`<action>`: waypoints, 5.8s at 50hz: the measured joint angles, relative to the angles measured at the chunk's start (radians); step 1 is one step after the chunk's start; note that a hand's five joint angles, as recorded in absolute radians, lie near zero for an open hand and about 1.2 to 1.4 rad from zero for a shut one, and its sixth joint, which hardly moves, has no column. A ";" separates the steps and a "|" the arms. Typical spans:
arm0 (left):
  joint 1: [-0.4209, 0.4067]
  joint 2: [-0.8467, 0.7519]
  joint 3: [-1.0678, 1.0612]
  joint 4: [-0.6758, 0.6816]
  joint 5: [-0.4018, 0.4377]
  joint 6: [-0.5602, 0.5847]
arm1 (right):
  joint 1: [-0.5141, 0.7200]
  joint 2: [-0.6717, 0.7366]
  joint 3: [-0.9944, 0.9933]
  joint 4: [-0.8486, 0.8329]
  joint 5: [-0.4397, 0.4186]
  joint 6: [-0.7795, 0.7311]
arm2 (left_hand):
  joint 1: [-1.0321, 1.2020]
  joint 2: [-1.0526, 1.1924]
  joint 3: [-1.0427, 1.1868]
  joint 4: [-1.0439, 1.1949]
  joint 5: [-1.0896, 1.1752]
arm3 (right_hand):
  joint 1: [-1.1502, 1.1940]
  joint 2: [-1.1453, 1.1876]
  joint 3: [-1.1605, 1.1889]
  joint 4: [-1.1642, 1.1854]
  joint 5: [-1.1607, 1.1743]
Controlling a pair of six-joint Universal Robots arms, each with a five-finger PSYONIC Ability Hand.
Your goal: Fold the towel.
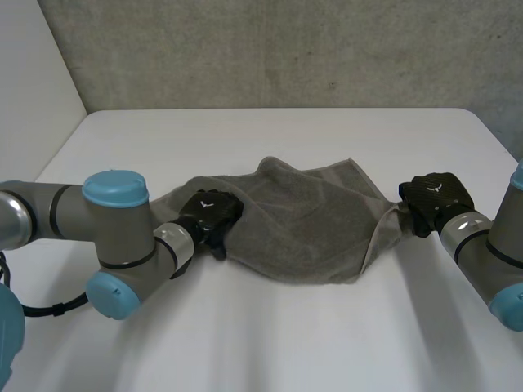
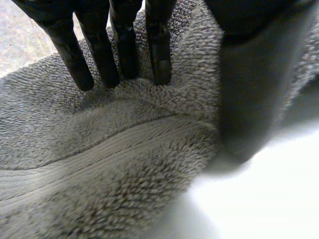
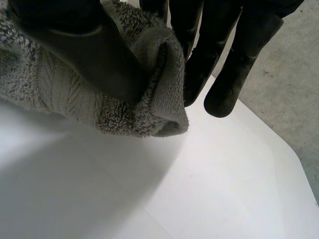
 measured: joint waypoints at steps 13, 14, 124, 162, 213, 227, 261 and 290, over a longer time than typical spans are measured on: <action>-0.021 -0.020 0.061 -0.003 0.001 -0.043 | 0.001 0.007 0.002 -0.001 0.000 -0.001 | 0.138 0.147 0.142 0.144 0.137 | 0.000 0.000 0.001 0.001 0.000; -0.023 -0.026 0.071 -0.004 0.002 -0.055 | 0.001 0.008 0.002 -0.001 0.000 -0.001 | 0.178 0.186 0.180 0.183 0.176 | 0.000 0.000 0.001 0.001 0.000; -0.036 0.310 -0.377 -0.094 0.010 0.152 | -0.046 0.007 -0.114 0.027 0.065 0.144 | 0.243 0.286 0.275 0.275 0.243 | 0.005 0.008 0.013 0.003 0.000; -0.061 0.064 -0.013 -0.070 -0.079 0.103 | -0.034 0.009 -0.072 0.017 0.060 0.106 | 0.234 0.277 0.268 0.267 0.235 | 0.008 0.008 0.013 0.003 0.000; 0.071 0.339 0.062 -0.268 -0.104 0.013 | -0.043 -0.206 -0.186 0.291 -0.062 0.065 | 0.813 0.869 0.868 0.900 0.815 | 0.008 0.009 0.014 0.003 0.000; 0.429 0.689 0.086 -0.385 0.242 -0.243 | -0.054 -0.405 -0.602 0.668 -0.144 0.039 | 0.814 0.874 0.872 0.901 0.826 | 0.008 0.009 0.014 0.003 0.000; 0.391 0.093 0.840 -0.069 0.061 -0.635 | 0.185 0.301 -1.406 0.199 0.154 -0.069 | 0.818 0.890 0.886 0.905 0.855 | 0.010 0.010 0.017 0.003 0.000; 0.443 0.127 -0.026 0.180 0.393 -0.433 | 0.136 0.265 -0.679 0.594 -0.087 -0.289 | 0.821 0.891 0.887 0.905 0.855 | 0.010 0.010 0.018 0.003 0.001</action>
